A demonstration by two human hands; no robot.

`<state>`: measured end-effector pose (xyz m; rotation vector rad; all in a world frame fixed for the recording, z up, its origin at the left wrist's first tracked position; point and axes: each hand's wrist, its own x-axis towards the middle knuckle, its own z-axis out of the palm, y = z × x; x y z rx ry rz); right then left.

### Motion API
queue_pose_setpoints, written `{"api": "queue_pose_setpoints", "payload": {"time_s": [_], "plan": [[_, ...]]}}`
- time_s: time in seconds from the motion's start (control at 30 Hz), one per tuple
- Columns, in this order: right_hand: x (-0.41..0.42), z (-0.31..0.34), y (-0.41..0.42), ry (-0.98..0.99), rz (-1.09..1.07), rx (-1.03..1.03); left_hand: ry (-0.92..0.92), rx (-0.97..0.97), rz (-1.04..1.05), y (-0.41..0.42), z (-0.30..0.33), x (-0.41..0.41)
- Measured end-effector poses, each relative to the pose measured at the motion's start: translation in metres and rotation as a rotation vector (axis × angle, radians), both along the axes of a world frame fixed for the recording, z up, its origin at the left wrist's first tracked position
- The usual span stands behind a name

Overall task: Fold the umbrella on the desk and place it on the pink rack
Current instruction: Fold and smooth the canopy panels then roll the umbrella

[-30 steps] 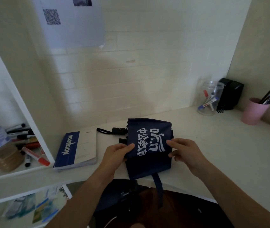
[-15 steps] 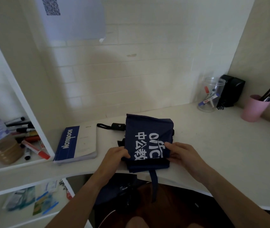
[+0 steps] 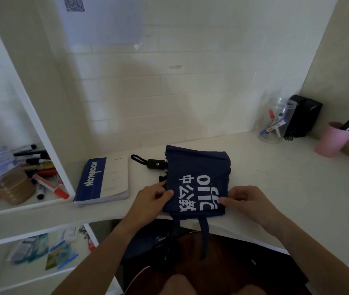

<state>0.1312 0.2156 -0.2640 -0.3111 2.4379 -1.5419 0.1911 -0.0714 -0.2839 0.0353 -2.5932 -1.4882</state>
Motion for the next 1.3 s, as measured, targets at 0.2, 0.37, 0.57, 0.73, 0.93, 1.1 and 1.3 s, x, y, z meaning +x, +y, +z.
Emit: {"api": "queue_pose_setpoints", "payload": {"time_s": [0.2, 0.37, 0.57, 0.73, 0.93, 1.1, 1.3], "plan": [[0.001, -0.001, -0.003, 0.036, -0.069, 0.035, 0.057, -0.23, 0.01, 0.0, -0.005, -0.002], [0.005, 0.003, -0.003, -0.004, -0.087, 0.117, 0.106, -0.325, -0.017, 0.0, -0.012, -0.002], [0.007, -0.001, -0.012, 0.22, -0.051, 0.541, 0.278, -0.568, -0.093, -0.005, -0.023, 0.001], [0.019, 0.003, -0.023, 0.798, -0.145, 0.413, 0.285, -0.611, -0.116, -0.005, -0.024, -0.001], [0.004, -0.005, -0.035, 0.88, 0.172, 0.567, 0.276, -0.578, -0.131, -0.008, -0.024, 0.0], [-0.001, -0.028, -0.018, 0.657, 0.365, 0.814, 0.243, -0.563, -0.154, -0.017, -0.024, 0.001], [-0.002, -0.031, -0.015, 0.532, 0.446, 0.93, 0.324, -0.515, 0.015, -0.01, -0.008, 0.003]]}}
